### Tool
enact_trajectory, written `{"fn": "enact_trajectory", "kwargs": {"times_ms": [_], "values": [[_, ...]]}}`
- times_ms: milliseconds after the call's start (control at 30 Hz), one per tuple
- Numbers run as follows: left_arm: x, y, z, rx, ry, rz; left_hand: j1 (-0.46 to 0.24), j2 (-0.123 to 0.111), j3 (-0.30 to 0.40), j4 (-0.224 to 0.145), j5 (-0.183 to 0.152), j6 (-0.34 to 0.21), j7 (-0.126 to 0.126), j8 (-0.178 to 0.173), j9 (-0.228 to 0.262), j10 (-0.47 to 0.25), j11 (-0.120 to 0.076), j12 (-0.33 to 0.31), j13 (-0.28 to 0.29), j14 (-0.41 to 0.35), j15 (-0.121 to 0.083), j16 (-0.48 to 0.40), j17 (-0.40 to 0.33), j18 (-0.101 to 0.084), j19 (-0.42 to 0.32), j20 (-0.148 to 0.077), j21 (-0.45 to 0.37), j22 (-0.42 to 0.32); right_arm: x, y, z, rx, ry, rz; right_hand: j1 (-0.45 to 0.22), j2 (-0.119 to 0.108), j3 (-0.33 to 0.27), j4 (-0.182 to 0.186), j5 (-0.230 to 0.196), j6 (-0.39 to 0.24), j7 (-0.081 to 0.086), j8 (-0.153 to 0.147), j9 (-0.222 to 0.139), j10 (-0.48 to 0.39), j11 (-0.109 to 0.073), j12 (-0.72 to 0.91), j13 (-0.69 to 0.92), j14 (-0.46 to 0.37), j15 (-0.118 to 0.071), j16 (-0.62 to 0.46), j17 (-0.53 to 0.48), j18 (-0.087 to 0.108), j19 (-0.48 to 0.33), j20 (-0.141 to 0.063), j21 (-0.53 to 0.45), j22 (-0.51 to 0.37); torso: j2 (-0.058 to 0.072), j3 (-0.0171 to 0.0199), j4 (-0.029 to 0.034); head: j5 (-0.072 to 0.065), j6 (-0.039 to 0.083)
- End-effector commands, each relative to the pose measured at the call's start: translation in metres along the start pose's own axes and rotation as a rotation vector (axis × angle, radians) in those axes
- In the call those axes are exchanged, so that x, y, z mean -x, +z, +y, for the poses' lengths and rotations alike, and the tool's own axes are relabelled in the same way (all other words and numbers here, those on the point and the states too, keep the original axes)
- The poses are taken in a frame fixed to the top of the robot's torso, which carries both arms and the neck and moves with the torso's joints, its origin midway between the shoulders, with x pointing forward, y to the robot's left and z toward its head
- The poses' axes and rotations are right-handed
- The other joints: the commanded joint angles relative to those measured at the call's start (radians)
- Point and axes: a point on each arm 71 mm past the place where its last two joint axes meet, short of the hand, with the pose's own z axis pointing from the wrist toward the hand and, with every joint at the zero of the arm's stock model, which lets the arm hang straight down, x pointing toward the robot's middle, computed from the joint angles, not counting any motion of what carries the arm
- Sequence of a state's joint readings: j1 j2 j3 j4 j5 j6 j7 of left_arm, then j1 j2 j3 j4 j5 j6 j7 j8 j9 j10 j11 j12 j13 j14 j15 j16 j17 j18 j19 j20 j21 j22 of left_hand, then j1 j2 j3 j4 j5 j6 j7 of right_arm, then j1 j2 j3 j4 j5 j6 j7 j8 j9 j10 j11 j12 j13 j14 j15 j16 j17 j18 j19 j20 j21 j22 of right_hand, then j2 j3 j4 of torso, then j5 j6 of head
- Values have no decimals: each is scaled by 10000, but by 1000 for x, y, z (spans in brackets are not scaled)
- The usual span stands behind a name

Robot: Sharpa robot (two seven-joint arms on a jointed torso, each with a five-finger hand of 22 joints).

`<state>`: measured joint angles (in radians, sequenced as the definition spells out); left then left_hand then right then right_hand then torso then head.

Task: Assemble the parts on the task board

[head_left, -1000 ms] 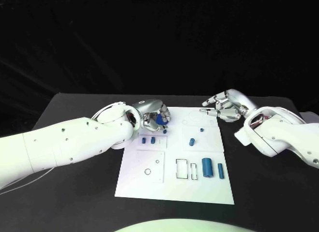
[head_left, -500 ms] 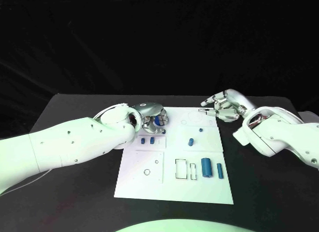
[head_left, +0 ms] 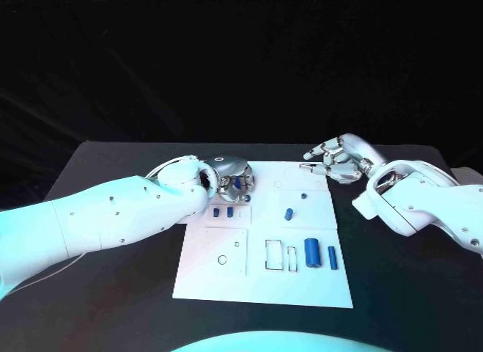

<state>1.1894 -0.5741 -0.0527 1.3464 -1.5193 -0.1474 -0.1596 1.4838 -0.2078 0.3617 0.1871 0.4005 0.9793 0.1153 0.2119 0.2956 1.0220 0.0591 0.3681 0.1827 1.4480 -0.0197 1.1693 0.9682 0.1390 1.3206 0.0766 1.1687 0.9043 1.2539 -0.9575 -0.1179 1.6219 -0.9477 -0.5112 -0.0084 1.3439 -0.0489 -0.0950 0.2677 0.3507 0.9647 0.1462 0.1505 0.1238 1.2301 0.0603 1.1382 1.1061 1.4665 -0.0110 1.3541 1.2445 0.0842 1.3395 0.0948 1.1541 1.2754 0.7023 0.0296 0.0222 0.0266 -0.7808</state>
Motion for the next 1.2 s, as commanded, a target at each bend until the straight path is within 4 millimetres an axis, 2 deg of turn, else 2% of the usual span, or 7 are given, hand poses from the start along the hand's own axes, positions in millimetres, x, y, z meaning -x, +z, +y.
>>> {"fn": "enact_trajectory", "kwargs": {"times_ms": [33, 367, 633, 1033, 1200], "values": [[-3, 1, -1, 159, 148, 346, 31, 62, 24, -61, -15, 95, -15, -40, -22, 114, -7, 43, -19, 61, -25, 48, -23, -127, 73, 7, 54, 24, 0, 0, 1, 85, -42, 7, -8, 107, -41, -12, 44, -38, -33, 49, -8, -50, -11, -22, -9, 308, -43, -18, -17, 134, -90, -14, -41, -11, -6, 0, 18, -14, -2], [-5, 4, -2, 183, 163, 456, 38, 110, 93, -120, -20, 262, -3, -8, -80, 309, -31, 105, -31, 58, -39, 60, -50, -126, 63, 2, 81, 46, -1, 0, 2, 102, -40, 16, -6, 121, -44, -8, 48, -36, -33, 55, -8, -44, -11, -14, 0, 308, -43, -22, -18, 137, -96, -14, -58, -20, -7, -1, -10, 5, -9], [-6, 6, -3, 212, 155, 486, 24, 105, 95, -125, -22, 276, 16, -12, -94, 330, -26, 109, -34, 58, -40, 63, -53, -127, 62, 0, 89, 56, -1, 0, 2, 114, -42, 26, -6, 121, -44, -8, 48, -36, -33, 55, -8, -44, -11, -14, 0, 308, -43, -22, -18, 137, -96, -14, -58, -20, -1, 2, 13, -18, 6], [-9, 7, -5, 212, 126, 696, 17, 93, 107, -139, -21, 264, 43, -37, -124, 329, -12, 97, -46, 56, -32, 64, -65, -133, 66, 0, 110, 85, -2, 1, 2, 130, -41, 40, -2, 131, -45, -7, 51, -24, -36, 66, -6, -38, -13, -7, 6, 310, -44, -17, -9, 137, -94, -14, -60, -19, -4, 2, 9, -21, -16], [-10, 8, -4, 295, 162, 912, 72, 170, 194, -194, -12, 301, 58, -56, -173, 381, -9, 103, -57, 58, -29, 80, -68, -159, 110, 4, 207, 227, -2, 1, 2, 131, -40, 45, -2, 131, -45, -7, 51, -24, -36, 66, -6, -38, -13, -7, 6, 310, -44, -17, -9, 137, -94, -14, -60, -19, -5, 0, 3, -11, -33]]}}
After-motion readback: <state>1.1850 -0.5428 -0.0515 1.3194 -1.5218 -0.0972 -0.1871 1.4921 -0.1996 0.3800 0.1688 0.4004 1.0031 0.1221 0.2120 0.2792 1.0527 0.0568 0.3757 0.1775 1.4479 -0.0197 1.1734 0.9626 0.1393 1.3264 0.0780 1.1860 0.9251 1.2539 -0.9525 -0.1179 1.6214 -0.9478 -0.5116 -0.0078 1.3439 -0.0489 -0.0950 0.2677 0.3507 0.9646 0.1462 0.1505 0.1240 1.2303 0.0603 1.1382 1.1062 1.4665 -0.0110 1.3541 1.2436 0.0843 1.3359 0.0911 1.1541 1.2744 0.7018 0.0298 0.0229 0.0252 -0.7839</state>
